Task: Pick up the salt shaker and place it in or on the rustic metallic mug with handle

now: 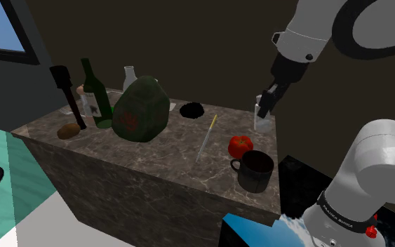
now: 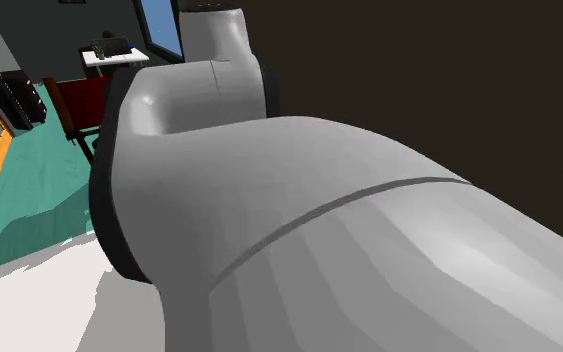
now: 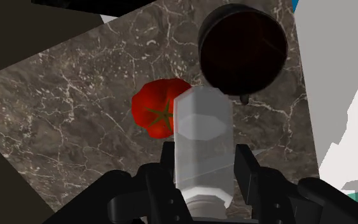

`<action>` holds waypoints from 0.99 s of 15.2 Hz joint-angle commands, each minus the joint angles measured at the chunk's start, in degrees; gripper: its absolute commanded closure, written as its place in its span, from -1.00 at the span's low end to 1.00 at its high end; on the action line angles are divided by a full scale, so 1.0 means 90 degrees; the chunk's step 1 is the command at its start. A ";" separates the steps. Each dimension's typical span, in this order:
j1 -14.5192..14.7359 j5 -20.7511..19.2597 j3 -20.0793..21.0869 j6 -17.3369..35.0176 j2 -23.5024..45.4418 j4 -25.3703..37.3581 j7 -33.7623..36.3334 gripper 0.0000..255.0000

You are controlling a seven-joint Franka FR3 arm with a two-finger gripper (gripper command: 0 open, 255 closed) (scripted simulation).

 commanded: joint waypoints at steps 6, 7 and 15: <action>0.0474 0.0620 0.0822 -0.0201 -0.0392 -0.0184 0.0775 1.00; 0.0489 0.0639 0.0842 -0.0130 -0.0412 -0.0277 0.0780 1.00; 0.0622 0.0815 0.1017 0.0467 -0.0518 -0.0991 0.0825 1.00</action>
